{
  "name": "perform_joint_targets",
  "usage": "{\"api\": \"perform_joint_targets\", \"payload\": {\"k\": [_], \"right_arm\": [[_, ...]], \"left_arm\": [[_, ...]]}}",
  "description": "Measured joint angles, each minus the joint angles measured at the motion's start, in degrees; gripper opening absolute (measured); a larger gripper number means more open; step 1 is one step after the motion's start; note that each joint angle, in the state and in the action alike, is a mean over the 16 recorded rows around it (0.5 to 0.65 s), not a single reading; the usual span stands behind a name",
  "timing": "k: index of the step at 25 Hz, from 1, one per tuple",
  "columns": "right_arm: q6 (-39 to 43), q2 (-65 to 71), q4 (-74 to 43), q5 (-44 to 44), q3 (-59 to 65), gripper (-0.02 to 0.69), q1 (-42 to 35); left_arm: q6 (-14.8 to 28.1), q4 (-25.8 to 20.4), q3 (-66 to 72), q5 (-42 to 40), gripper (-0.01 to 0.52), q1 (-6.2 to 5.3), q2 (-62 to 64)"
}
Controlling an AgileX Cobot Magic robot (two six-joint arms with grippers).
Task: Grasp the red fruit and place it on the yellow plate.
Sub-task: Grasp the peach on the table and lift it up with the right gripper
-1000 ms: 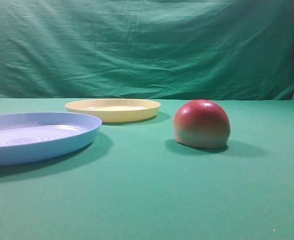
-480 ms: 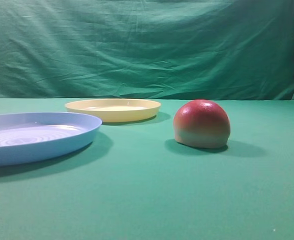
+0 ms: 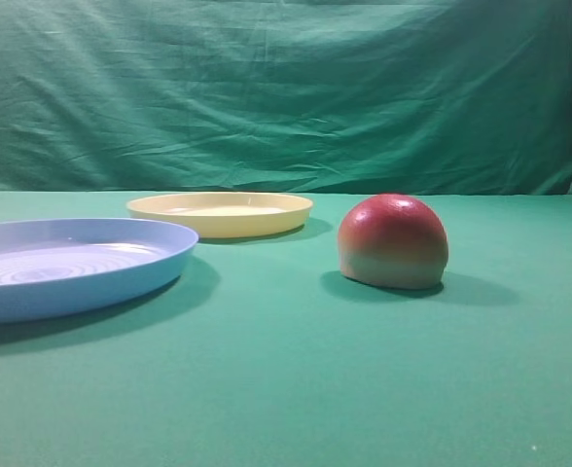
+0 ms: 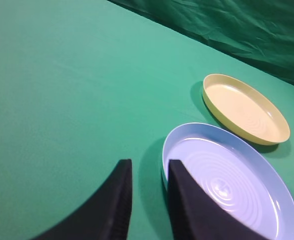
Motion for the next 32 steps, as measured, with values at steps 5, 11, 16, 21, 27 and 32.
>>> {"api": "perform_joint_targets", "payload": {"k": [5, 11, 16, 21, 27, 32], "right_arm": [[-3.74, 3.04, 7.71, 1.61, -4.76, 0.0, 0.0], [-10.09, 12.51, 11.31, 10.29, -12.2, 0.0, 0.0], [-13.97, 24.36, 12.05, 17.6, -17.76, 0.0, 0.0], [-17.14, 36.49, 12.55, 23.78, -22.95, 0.0, 0.0], [-20.41, 49.18, 13.1, 28.74, -30.74, 0.0, 1.59], [-19.86, 58.47, 9.93, 29.21, -37.39, 0.0, 6.83]], "left_arm": [[0.0, 0.0, 0.0, 0.0, 0.157, 0.0, 0.0], [0.0, 0.0, 0.0, 0.0, 0.157, 0.0, 0.0], [0.0, 0.0, 0.0, 0.0, 0.157, 0.0, 0.0], [0.0, 0.0, 0.0, 0.0, 0.157, 0.0, 0.0], [0.0, 0.0, 0.0, 0.0, 0.157, 0.0, 0.0], [0.0, 0.0, 0.0, 0.0, 0.157, 0.0, 0.0]]}}
